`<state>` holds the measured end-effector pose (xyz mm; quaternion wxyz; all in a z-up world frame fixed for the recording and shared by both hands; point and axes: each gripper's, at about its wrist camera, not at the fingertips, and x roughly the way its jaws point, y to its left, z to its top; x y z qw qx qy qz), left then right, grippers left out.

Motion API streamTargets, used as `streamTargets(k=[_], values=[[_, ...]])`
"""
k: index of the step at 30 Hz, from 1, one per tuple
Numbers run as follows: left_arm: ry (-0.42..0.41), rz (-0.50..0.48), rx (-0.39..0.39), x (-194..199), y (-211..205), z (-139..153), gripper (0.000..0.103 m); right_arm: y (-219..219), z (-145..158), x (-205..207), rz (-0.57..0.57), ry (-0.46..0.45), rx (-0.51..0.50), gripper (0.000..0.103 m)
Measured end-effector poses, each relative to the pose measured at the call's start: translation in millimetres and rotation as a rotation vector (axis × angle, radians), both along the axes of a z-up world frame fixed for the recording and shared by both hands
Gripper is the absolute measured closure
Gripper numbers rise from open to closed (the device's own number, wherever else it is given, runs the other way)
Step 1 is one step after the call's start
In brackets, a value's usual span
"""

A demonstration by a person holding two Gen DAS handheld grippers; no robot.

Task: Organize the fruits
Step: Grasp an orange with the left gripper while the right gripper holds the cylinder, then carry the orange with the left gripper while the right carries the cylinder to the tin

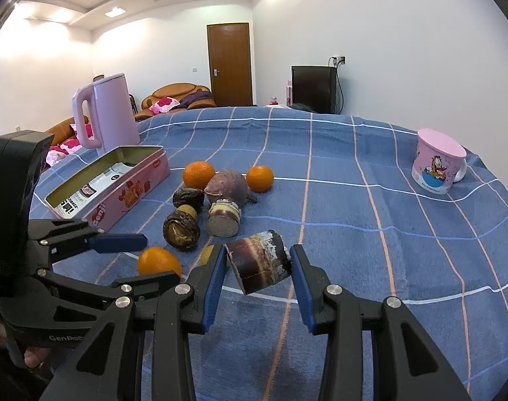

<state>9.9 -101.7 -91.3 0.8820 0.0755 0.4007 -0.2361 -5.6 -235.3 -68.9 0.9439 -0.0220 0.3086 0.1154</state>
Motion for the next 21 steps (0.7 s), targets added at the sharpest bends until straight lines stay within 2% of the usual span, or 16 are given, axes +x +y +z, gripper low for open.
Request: streamTargets(k=[2,21], values=[[-0.002,-0.01,-0.003,-1.4,-0.7,0.6,0.061,1.5,0.0,-0.4,0.002,-0.001,-0.002,0.062],[-0.108,0.063,-0.088,-7.8,19.9,16.3,0.061,12.5,4.4,-0.6,0.023,-0.032,0.007,0.062]])
